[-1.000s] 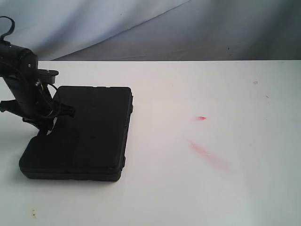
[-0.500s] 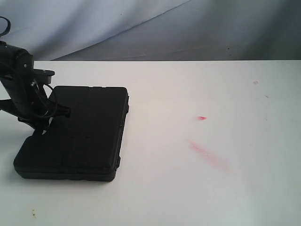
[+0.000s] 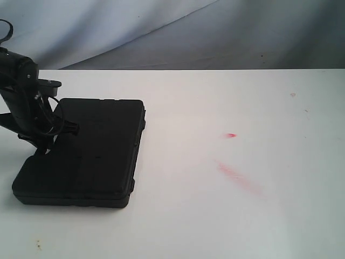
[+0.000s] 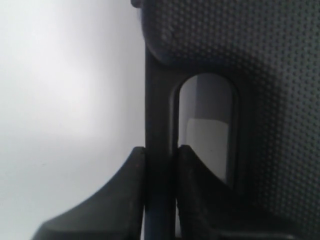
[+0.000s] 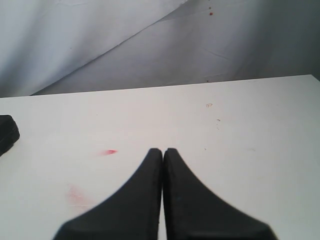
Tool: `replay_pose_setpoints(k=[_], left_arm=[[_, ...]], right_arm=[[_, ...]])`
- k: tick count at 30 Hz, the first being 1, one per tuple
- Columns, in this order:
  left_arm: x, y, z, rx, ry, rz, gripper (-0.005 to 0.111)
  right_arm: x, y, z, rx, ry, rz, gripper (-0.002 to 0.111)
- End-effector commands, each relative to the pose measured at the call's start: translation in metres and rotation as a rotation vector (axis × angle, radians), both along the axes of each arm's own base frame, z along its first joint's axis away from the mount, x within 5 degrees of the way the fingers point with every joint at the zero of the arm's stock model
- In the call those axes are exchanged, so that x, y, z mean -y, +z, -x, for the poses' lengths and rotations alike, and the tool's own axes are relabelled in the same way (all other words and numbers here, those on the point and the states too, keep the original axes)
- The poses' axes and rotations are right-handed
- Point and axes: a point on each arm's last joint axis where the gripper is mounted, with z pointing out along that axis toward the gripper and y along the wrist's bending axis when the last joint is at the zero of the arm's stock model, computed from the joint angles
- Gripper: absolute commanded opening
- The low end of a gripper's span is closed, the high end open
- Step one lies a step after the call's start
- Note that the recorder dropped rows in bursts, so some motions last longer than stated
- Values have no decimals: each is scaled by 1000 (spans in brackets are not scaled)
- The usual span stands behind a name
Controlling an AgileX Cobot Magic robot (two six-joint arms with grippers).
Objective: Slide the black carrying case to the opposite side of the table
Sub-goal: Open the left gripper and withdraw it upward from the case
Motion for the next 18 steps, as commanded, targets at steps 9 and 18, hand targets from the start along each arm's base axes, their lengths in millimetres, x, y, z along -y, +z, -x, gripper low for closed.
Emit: replay_pose_setpoints(k=[9, 18], left_arm=[[-7, -1, 4, -22, 31, -40, 0], [-8, -1, 3, -20, 30, -46, 0]], right_arm=[[0, -1, 0, 1, -4, -8, 0], [0, -1, 0, 1, -4, -8, 0]])
